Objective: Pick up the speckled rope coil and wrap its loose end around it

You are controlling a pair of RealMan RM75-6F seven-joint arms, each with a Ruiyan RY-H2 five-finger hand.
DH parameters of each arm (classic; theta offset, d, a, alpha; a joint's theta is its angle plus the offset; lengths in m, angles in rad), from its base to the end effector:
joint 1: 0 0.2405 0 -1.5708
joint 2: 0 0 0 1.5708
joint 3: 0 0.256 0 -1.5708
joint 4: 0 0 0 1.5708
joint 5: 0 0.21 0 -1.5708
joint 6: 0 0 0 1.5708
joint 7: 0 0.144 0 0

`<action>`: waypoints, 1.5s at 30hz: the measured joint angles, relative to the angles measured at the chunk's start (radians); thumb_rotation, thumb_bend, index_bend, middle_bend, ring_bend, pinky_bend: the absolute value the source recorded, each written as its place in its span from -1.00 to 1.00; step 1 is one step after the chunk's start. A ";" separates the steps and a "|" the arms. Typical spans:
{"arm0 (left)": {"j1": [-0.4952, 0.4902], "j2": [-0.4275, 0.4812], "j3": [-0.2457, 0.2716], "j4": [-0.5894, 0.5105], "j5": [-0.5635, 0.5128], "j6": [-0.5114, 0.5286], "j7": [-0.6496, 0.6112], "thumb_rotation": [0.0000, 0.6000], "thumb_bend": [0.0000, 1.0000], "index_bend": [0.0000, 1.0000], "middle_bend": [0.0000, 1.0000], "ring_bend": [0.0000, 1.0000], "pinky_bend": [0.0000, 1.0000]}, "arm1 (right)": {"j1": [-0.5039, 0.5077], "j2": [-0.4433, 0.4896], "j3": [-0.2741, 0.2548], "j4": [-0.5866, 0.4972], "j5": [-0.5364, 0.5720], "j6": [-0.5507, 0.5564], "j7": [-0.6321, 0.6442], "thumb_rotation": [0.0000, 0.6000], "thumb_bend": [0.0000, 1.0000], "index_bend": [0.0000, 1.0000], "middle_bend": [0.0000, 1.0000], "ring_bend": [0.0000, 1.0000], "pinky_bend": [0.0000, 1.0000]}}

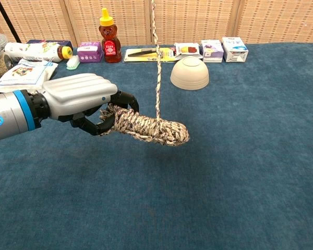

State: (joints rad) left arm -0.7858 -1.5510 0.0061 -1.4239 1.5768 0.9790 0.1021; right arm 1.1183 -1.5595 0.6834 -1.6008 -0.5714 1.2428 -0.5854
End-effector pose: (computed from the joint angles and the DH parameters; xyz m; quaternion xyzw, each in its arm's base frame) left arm -0.1312 0.2979 -0.0416 -0.8442 -0.2555 -0.3897 0.2648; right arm 0.0395 -0.4246 0.0898 0.5358 -0.4254 0.5636 0.4630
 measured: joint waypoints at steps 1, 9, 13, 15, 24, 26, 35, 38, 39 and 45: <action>-0.001 0.007 0.002 -0.004 0.005 -0.001 -0.023 1.00 0.31 0.49 0.09 0.09 0.35 | -0.001 0.000 -0.005 0.012 -0.002 -0.011 0.013 1.00 -0.01 0.48 -1.00 -1.00 -1.00; -0.014 0.079 0.022 -0.062 0.028 -0.022 -0.198 1.00 0.32 0.51 0.09 0.09 0.35 | -0.026 0.007 -0.058 0.091 -0.003 -0.127 0.112 1.00 -0.01 0.48 -1.00 -1.00 -1.00; -0.017 0.104 0.023 -0.080 0.040 -0.016 -0.268 1.00 0.32 0.52 0.11 0.10 0.35 | -0.040 0.010 -0.084 0.118 0.003 -0.177 0.156 1.00 -0.01 0.48 -1.00 -1.00 -1.00; -0.017 0.112 0.020 -0.085 0.046 -0.005 -0.296 1.00 0.32 0.52 0.11 0.10 0.35 | -0.046 0.011 -0.096 0.128 0.010 -0.197 0.173 1.00 -0.01 0.48 -1.00 -1.00 -1.00; -0.010 0.135 -0.014 -0.101 0.054 0.065 -0.415 1.00 0.32 0.53 0.12 0.10 0.35 | -0.073 0.000 -0.166 0.178 0.015 -0.255 0.225 1.00 -0.01 0.48 -1.00 -1.00 -1.00; -0.008 0.136 -0.029 -0.104 0.046 0.074 -0.433 1.00 0.32 0.53 0.12 0.11 0.35 | -0.082 -0.007 -0.187 0.189 0.011 -0.270 0.240 1.00 -0.01 0.48 -1.00 -1.00 -1.00; 0.006 0.098 -0.110 -0.126 -0.059 0.108 -0.332 1.00 0.32 0.53 0.12 0.12 0.35 | -0.136 -0.037 -0.290 0.194 -0.088 -0.261 0.269 1.00 -0.01 0.48 -1.00 -1.00 -1.00; 0.009 0.080 -0.137 -0.135 -0.098 0.115 -0.271 1.00 0.32 0.53 0.12 0.12 0.35 | -0.160 -0.040 -0.319 0.169 -0.134 -0.233 0.275 1.00 -0.01 0.49 -1.00 -1.00 -1.00; 0.009 0.072 -0.148 -0.139 -0.114 0.118 -0.250 1.00 0.32 0.53 0.12 0.12 0.35 | -0.167 -0.040 -0.327 0.161 -0.147 -0.223 0.276 1.00 -0.01 0.49 -1.00 -1.00 -1.00; 0.013 0.035 -0.190 -0.148 -0.177 0.135 -0.174 1.00 0.32 0.53 0.13 0.12 0.35 | -0.207 -0.045 -0.370 0.118 -0.226 -0.154 0.274 1.00 -0.01 0.49 -1.00 -1.00 -1.00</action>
State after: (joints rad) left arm -0.7731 -1.5165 -0.1842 -1.5714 1.4000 1.1140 -0.0715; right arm 0.9114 -1.6046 0.3137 -1.4831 -0.7971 1.0892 -0.3117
